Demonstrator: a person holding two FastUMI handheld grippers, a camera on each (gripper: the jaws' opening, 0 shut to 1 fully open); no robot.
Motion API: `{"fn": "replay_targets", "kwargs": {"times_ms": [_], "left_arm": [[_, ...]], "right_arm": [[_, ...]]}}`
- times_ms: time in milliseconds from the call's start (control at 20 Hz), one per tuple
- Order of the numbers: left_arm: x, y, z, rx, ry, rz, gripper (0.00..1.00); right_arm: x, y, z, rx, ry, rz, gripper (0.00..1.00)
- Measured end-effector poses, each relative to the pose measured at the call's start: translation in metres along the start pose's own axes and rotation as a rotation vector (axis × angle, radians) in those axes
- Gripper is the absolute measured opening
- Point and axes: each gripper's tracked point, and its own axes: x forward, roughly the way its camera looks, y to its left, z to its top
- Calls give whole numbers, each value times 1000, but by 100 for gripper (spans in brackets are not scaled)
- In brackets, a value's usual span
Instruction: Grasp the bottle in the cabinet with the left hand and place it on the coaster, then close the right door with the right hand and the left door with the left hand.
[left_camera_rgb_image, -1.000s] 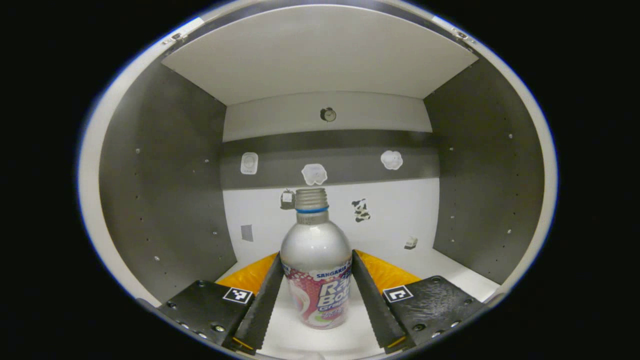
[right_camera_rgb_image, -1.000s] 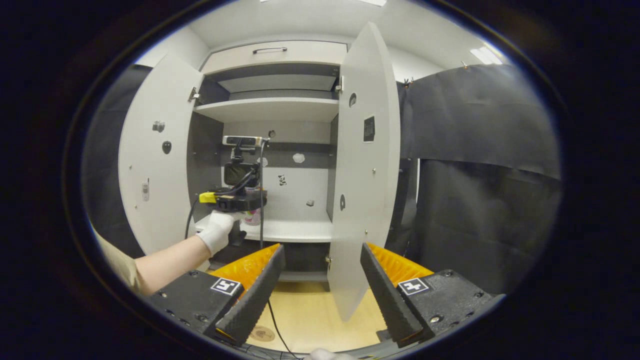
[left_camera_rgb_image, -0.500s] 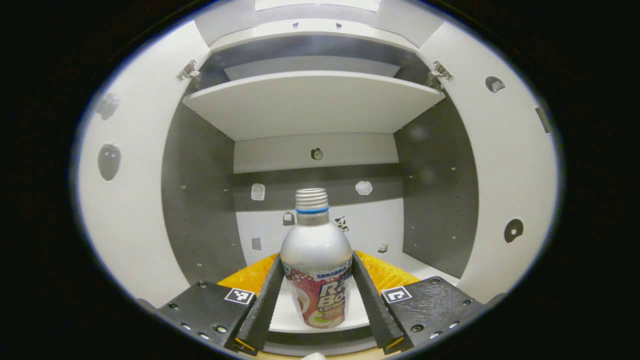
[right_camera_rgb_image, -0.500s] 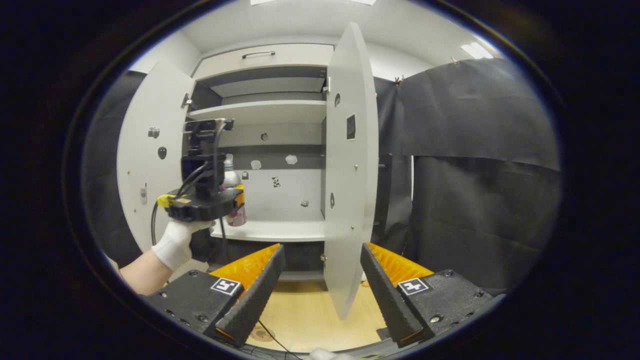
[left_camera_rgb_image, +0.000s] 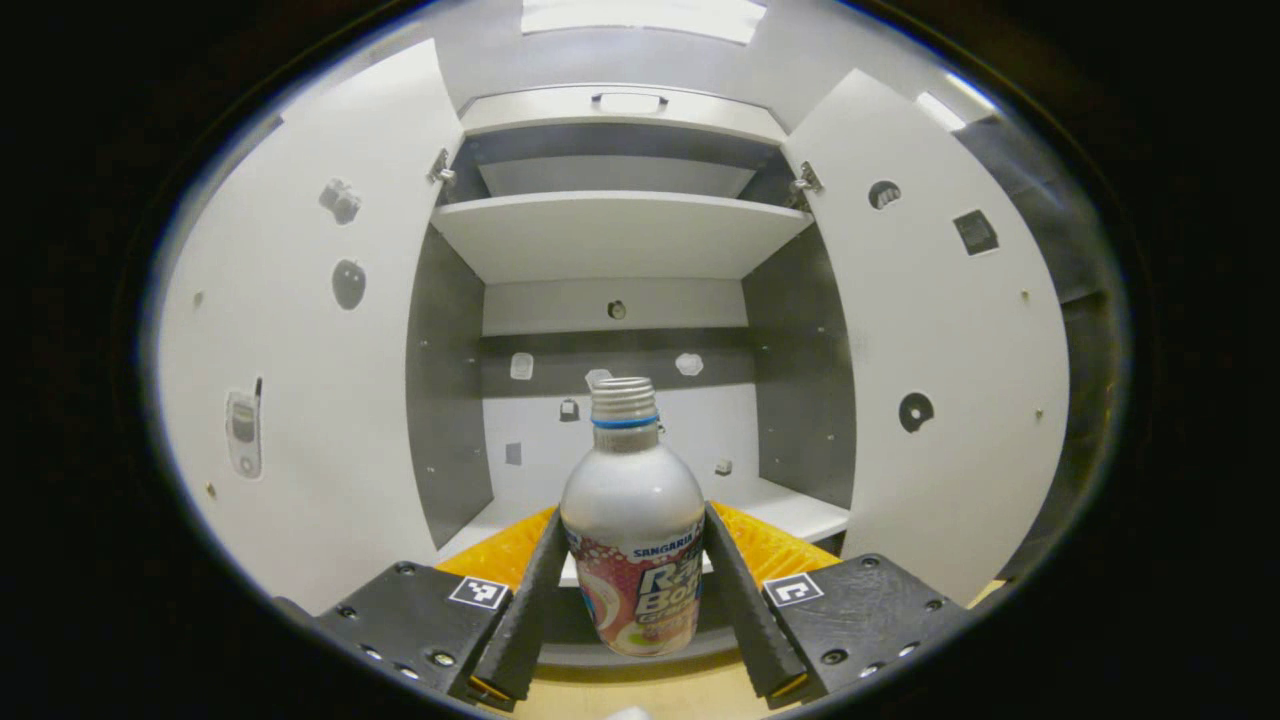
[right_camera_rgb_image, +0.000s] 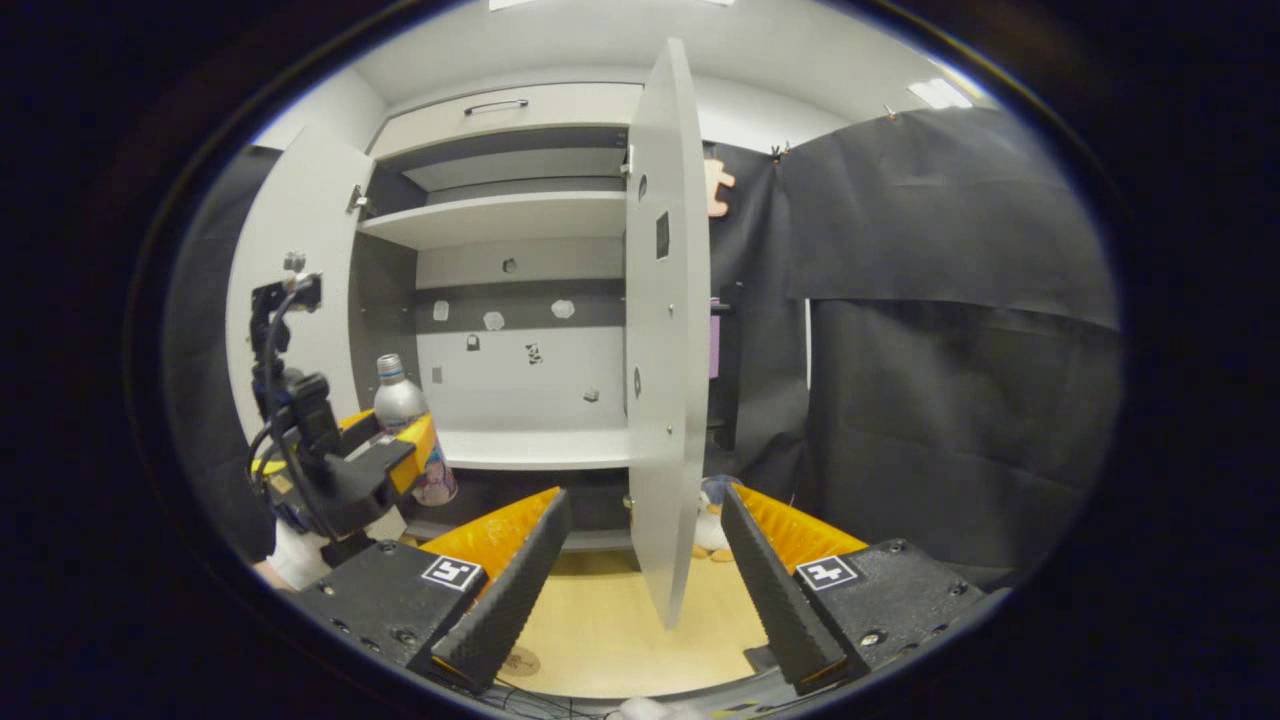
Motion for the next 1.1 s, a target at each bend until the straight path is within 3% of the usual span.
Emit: {"fn": "replay_targets", "kwargs": {"times_ms": [450, 500, 800, 850, 1000, 1100], "left_arm": [[-75, -31, -112, 23, 129, -82, 81], [-83, -34, -122, 21, 134, -94, 77], [-113, -58, -173, -16, 125, -156, 77], [-118, -60, -182, -24, 132, -162, 81], [-134, -62, -210, -33, 154, -160, 78], [-145, -72, -224, -44, 141, -198, 78]], "right_arm": [[-7, 9, -11, -48, 21, 26, 100], [-8, 10, -12, -56, 21, 30, 99], [-16, 11, -19, -88, 53, 42, 99], [-17, 10, -19, -95, 59, 38, 99], [-19, 6, -24, -116, 78, 32, 99], [-20, 4, -29, -133, 87, 29, 99]]}}
